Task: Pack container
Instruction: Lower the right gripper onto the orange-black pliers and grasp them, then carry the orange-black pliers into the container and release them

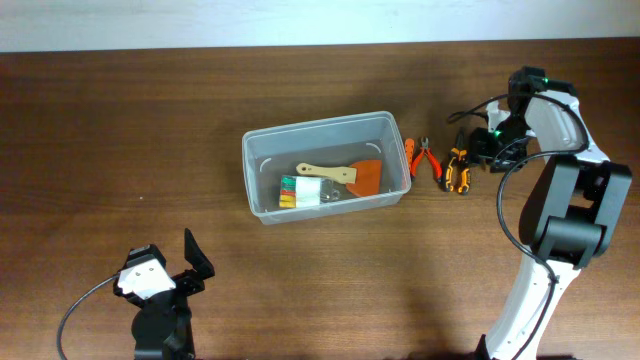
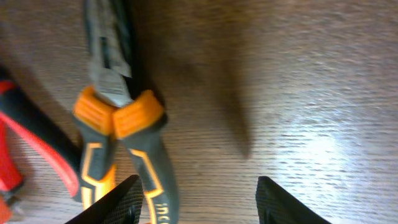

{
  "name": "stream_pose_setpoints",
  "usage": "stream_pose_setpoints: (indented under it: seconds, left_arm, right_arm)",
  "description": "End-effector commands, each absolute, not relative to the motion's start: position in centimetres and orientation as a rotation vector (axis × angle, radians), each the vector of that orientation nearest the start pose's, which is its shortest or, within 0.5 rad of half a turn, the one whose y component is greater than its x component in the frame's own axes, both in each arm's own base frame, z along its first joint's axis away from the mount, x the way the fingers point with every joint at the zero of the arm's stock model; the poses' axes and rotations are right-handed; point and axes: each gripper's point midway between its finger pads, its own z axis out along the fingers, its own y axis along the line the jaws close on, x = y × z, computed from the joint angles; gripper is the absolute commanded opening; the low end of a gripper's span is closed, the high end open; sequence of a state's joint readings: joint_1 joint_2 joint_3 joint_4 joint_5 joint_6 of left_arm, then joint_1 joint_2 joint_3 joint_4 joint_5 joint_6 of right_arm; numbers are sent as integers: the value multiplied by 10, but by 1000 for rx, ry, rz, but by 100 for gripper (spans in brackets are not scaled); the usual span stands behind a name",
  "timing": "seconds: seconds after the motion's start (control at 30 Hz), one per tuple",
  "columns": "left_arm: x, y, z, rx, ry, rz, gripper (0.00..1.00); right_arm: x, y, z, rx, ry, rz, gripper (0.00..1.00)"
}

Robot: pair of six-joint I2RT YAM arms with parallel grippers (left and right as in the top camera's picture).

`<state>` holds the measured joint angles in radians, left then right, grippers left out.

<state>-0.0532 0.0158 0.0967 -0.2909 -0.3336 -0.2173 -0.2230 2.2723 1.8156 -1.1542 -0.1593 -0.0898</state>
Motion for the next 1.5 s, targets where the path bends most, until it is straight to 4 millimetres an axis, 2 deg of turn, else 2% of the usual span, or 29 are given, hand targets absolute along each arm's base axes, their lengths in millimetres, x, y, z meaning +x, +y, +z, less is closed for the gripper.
stream_pose_setpoints:
  seconds: [0.0,0.13,0.23,0.5,0.6,0.8,0.87,0.93,1.0,1.07,1.17,1.23,1.3,1.4,1.47]
  left_arm:
    - [229,44,147,-374,1731,108,99]
    - [229,44,147,-374,1730,108,99]
    - [229,44,147,-374,1731,108,99]
    - [229,44,147,-374,1731,108,99]
    - [229,44,147,-374,1730,108,99]
    - [229,44,147,-374,1731,108,99]
    - [229,44,147,-374,1731,108,99]
    - [229,44,147,-374,1731,108,99]
    - [229,44,147,-373,1731,108,99]
    - [229,44,147,-374,1731,108,99]
    - [229,44,147,-374,1731,108,99]
    - [229,44,147,-374,1731,108,99]
    - [229,44,147,-374,1731,108,99]
    - [229,44,147,-374,1731,108,99]
    - [229,44,147,-374,1731,108,99]
  right_arm:
    - [434,-57,24,183,3098,339,59]
    - [443,-58,36,177,3065,339,59]
    - [439,-57,36,184,3081,344,60]
    - [420,-47,13,178,3147,368,58]
    - [416,-41,5,159,3161,371,49]
    - [411,-31,-7,121,3174,356,48]
    - [408,-32,-12,116,3186,330,39]
    - [405,-34,-15,112,3199,302,20]
    - [404,-37,-16,111,3206,275,10]
    - [403,-40,-16,130,3210,241,4]
    - [404,-52,-13,208,3212,156,4]
    - [411,-54,-1,231,3189,151,4]
    - [423,-57,21,242,3143,144,4]
    - [453,-55,94,249,2985,153,4]
    - [465,-39,139,207,2886,229,4]
